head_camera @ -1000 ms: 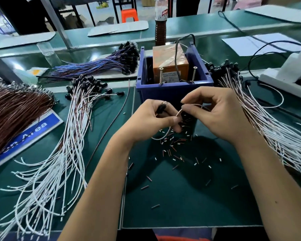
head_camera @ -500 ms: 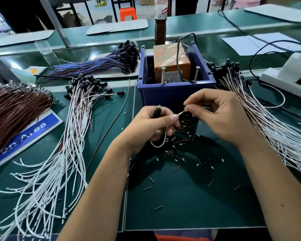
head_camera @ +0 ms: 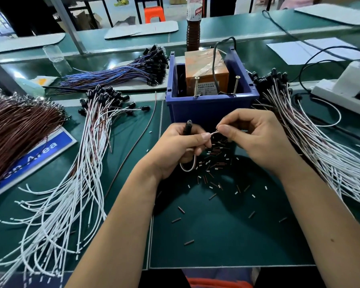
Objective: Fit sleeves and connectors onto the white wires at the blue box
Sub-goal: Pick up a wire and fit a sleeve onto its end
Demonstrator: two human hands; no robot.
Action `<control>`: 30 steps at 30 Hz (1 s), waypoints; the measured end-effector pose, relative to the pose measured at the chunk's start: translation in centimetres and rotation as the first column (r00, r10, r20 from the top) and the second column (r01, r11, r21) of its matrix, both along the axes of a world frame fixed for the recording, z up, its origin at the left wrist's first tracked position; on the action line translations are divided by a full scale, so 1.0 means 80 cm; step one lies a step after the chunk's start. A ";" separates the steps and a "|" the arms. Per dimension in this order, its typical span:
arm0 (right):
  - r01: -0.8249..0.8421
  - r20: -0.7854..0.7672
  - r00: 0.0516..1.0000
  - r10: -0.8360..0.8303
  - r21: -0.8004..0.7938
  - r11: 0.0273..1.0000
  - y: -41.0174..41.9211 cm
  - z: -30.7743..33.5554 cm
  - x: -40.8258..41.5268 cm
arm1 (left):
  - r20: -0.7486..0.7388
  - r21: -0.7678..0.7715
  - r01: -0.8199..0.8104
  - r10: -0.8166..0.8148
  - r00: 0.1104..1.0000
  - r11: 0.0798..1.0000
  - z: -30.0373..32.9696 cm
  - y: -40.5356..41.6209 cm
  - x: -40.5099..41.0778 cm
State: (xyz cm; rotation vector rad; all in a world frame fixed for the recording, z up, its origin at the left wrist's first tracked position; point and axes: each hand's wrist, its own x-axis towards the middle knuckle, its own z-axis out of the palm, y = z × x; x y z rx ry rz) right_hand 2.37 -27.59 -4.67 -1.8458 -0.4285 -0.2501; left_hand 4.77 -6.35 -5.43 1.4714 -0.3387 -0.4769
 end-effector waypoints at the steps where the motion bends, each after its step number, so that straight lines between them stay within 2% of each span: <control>1: -0.006 -0.007 1.000 0.006 0.008 1.000 0.000 -0.001 0.000 | -0.001 0.000 -0.003 0.003 1.000 1.000 0.000 0.000 0.000; 3: 0.014 -0.029 0.999 -0.012 0.052 0.999 0.002 -0.002 0.001 | -0.005 -0.008 -0.008 0.008 1.000 1.000 0.000 0.001 0.000; 6: 0.136 -0.078 0.990 -0.120 0.253 0.958 -0.003 0.000 0.003 | -0.028 -0.038 -0.017 0.016 0.999 0.999 0.001 0.005 -0.001; 7: 0.169 -0.068 0.985 -0.157 0.251 0.953 -0.007 -0.001 0.005 | -0.042 -0.057 -0.019 0.017 0.999 0.998 0.001 0.007 -0.001; 9: 0.193 -0.023 0.981 -0.192 0.109 0.975 -0.013 -0.003 0.006 | -0.072 -0.103 -0.018 0.011 0.997 0.995 0.001 0.010 0.000; 11: 0.146 -0.038 0.989 -0.145 0.023 0.989 -0.015 -0.005 0.007 | -0.100 -0.150 -0.034 0.019 0.995 0.988 0.001 0.012 0.001; 14: 0.029 -0.113 0.993 -0.019 0.090 0.996 -0.028 -0.003 0.006 | -0.127 -0.253 -0.065 0.033 0.991 0.965 0.000 0.013 0.002; 18: 0.032 -0.101 0.995 -0.021 0.112 0.993 -0.043 0.000 0.006 | -0.125 -0.344 -0.067 0.025 0.992 0.937 0.001 0.013 0.000; 22: -0.023 -0.111 0.993 0.034 0.095 0.995 -0.028 -0.002 0.003 | -0.094 -0.291 0.079 -0.110 0.989 0.954 -0.001 0.008 -0.005; 26: -0.081 -0.138 0.986 0.098 0.123 0.989 -0.011 -0.003 0.001 | -0.072 -0.309 0.279 -0.315 0.946 0.909 -0.001 -0.002 -0.014; 30: -0.044 -0.124 0.990 0.072 0.212 0.976 -0.007 -0.007 0.003 | -0.083 -0.396 0.278 -0.336 0.938 0.875 -0.002 -0.013 -0.016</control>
